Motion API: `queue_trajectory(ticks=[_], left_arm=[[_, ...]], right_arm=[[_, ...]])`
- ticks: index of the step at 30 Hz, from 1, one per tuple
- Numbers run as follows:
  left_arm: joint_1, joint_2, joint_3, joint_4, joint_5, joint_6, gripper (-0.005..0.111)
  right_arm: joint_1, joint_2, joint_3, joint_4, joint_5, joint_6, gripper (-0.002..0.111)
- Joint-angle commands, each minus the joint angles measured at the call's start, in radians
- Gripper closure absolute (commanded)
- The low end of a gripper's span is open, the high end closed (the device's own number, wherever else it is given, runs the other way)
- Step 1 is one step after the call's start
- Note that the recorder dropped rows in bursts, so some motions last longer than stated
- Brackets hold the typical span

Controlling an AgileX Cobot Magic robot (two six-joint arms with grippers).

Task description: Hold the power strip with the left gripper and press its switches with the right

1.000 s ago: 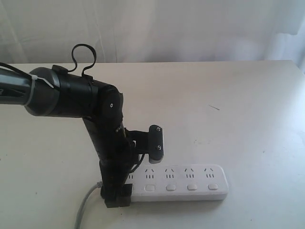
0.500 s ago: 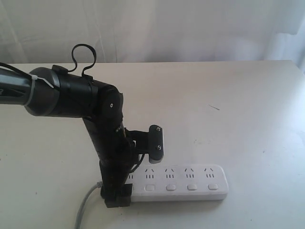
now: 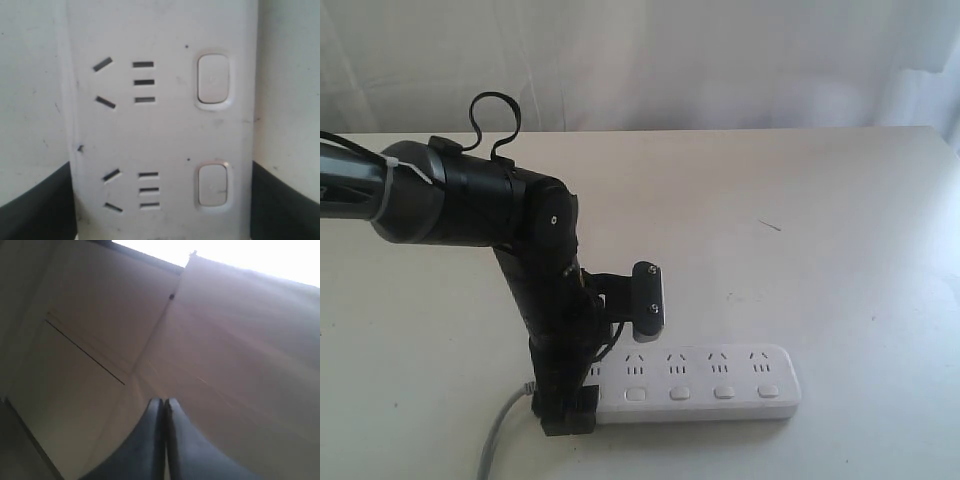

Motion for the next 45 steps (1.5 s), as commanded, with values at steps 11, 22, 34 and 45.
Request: queue_trajectory(ticks=[11, 22, 34, 45], left_arm=[[0.0, -0.016, 0.007, -0.032, 0.035, -0.009, 0.107], [0.0, -0.016, 0.007, -0.103, 0.037, -0.009, 0.107], [0.0, -0.016, 0.007, -0.124, 0.039, 0.021, 0.107], [0.0, -0.016, 0.007, 0.045, 0.08, 0.052, 0.107]], right_arm=[[0.004, 0.008, -0.182, -1.342, 0.155, 0.411, 0.108], [0.004, 0.483, -0.518, -2.065, -0.19, 1.048, 0.108], [0.103, 0.875, -0.556, -2.065, -0.239, 0.928, 0.108], [0.482, 1.19, -0.511, -2.065, 0.161, 0.854, 0.108]])
